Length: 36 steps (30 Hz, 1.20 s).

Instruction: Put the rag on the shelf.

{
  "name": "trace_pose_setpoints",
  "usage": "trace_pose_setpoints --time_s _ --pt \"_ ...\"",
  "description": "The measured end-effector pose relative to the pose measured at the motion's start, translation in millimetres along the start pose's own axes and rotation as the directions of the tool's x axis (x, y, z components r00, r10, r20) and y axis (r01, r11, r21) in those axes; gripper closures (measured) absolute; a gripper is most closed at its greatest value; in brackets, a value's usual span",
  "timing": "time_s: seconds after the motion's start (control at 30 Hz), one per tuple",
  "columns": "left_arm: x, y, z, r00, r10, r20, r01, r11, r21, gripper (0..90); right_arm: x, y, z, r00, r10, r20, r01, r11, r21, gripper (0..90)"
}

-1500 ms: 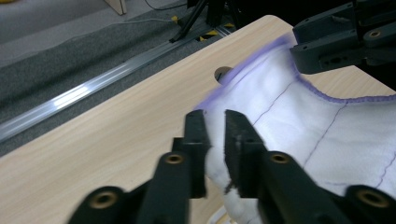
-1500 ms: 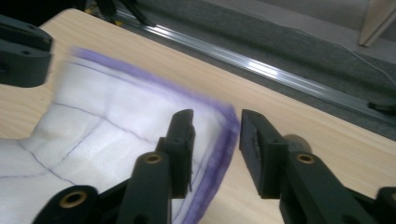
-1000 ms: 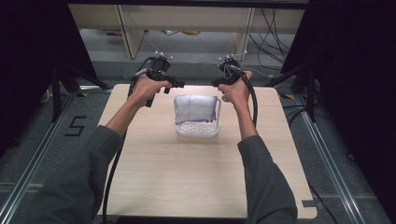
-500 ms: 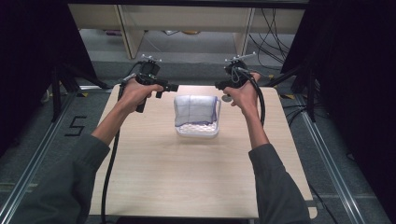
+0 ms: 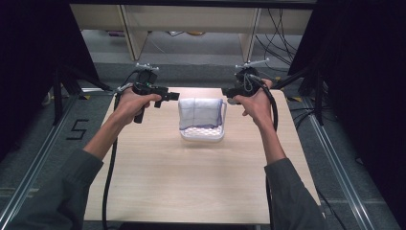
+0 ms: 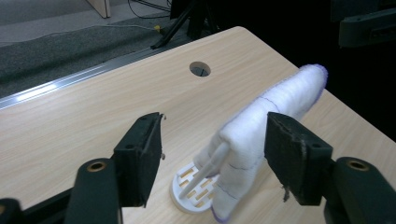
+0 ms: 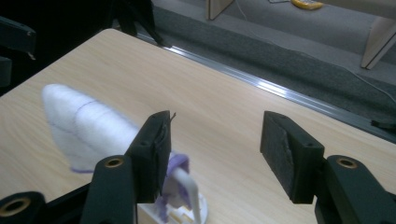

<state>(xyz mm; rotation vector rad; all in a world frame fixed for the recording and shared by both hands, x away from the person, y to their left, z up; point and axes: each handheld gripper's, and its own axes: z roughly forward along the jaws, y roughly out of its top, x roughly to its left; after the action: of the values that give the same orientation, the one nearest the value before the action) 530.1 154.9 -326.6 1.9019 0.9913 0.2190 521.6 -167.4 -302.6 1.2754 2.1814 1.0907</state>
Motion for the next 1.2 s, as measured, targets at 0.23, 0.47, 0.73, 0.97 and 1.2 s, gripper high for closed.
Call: trace_pose_setpoints --time_s 0.23,0.47,0.73,0.97,1.2 --pt "-9.5 -12.8 -12.6 0.9998 0.014 0.012 -0.014 0.9998 -0.015 31.7 11.3 -12.2 -11.7 0.9995 -0.018 -0.026 0.018 1.0 -0.018 39.9" --pt "-23.5 -26.4 -25.5 0.9985 0.024 0.049 -0.023 0.9995 -0.023 30.2 19.8 -23.4 -22.0 0.9985 -0.025 -0.049 0.023 0.999 -0.037 39.6" --pt "-36.8 -42.4 -34.0 0.9953 0.038 0.089 -0.036 0.9991 -0.023 28.8 27.4 -38.3 -23.6 0.9969 -0.042 -0.067 0.039 0.998 -0.049 39.3" --pt "-46.4 -61.9 -36.8 0.9915 0.046 0.122 -0.042 0.9985 -0.035 28.0 33.8 -54.1 -22.5 0.9948 -0.044 -0.092 0.039 0.998 -0.049 39.1" --pt "-53.7 -84.9 -42.5 0.9893 0.055 0.136 -0.05 0.9979 -0.041 27.8 44.4 -66.9 -26.2 0.9931 -0.053 -0.104 0.047 0.997 -0.06 38.8"
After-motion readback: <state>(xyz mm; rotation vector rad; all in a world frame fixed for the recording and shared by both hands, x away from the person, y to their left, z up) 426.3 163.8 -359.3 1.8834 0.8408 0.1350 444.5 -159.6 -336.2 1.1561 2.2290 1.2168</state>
